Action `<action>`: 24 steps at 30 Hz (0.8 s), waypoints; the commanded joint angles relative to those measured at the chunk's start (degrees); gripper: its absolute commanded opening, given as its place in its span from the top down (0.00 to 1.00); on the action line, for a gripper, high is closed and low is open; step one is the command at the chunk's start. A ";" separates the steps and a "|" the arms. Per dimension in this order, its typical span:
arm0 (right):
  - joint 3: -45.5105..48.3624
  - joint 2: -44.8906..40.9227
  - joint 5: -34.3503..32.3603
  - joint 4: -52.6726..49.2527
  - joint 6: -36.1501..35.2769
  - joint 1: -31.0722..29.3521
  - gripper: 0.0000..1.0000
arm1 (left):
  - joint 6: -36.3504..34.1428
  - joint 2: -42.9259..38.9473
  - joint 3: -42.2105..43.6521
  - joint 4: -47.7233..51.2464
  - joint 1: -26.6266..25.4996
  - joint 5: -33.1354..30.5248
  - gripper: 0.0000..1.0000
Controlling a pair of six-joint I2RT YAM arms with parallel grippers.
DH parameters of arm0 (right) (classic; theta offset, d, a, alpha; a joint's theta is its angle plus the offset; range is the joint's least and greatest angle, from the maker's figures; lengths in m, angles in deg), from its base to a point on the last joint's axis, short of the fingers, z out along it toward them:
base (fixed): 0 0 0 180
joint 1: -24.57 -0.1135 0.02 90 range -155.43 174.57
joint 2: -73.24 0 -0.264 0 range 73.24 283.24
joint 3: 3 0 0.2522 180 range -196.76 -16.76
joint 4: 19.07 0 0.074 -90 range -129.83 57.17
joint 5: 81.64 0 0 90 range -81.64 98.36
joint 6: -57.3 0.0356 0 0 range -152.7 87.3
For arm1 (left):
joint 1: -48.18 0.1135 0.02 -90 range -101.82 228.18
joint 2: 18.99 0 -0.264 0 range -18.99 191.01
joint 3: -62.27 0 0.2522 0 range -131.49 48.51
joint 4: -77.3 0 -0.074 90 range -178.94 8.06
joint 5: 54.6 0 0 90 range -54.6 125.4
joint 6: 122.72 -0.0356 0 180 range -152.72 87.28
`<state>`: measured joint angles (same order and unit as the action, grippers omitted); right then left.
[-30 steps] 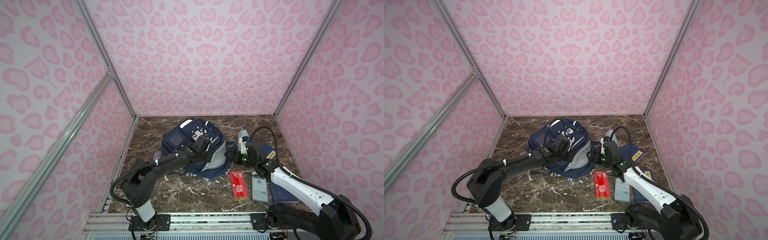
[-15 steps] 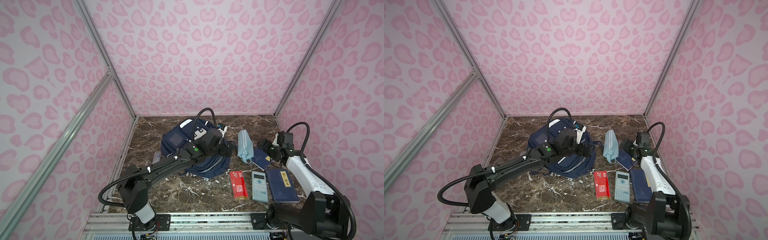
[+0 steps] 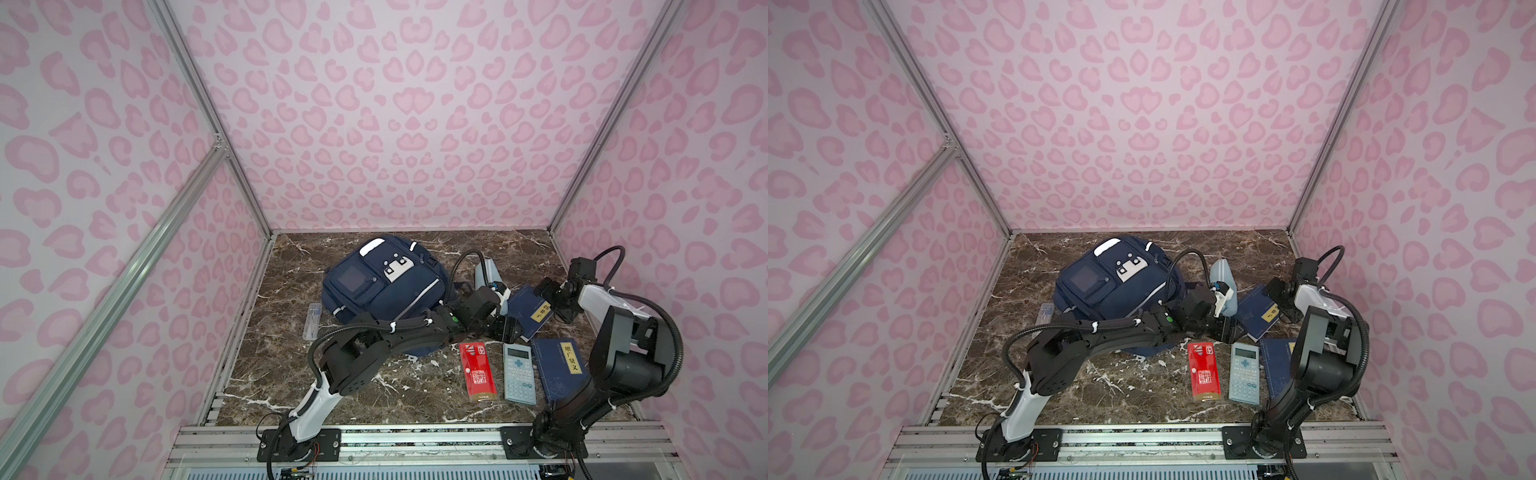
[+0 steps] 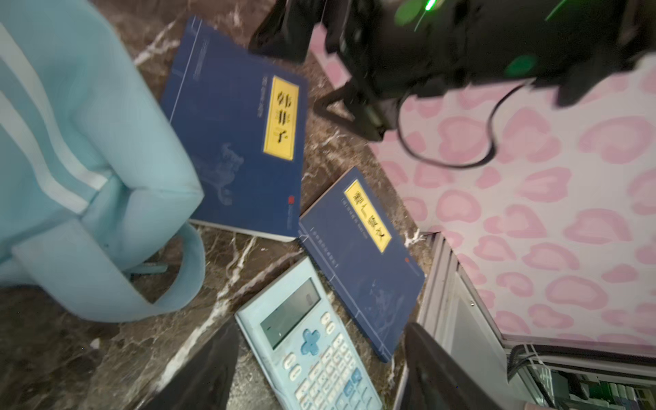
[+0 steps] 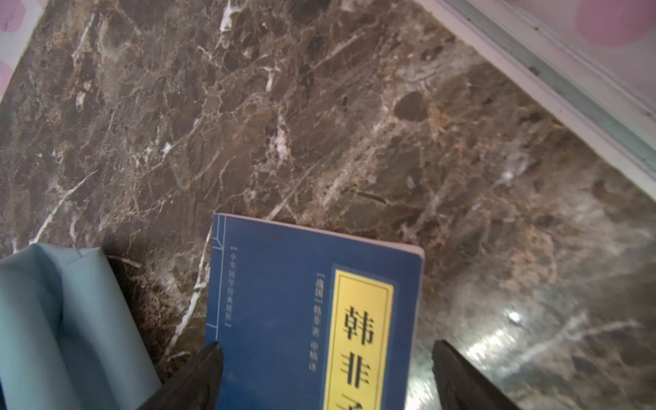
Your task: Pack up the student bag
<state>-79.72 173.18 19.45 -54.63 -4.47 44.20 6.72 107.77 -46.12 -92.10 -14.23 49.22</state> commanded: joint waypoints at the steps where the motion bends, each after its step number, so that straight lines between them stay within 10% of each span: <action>1: -3.35 3.34 -4.73 -3.21 -1.97 -0.17 0.06 | 1.78 2.50 -1.97 -0.17 -0.49 -0.90 0.21; 14: -12.59 15.40 -11.12 -9.10 -6.27 -5.92 0.13 | -3.95 13.14 -12.26 9.95 -0.34 -13.21 0.17; 24: -10.09 13.26 -15.76 -9.60 -10.89 -13.22 0.23 | -3.47 7.19 -1.74 6.72 4.89 -18.81 0.21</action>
<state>-91.46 186.36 5.33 -57.60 -12.34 32.64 3.25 115.88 -49.49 -89.11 -9.83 34.16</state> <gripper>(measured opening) 0.773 0.794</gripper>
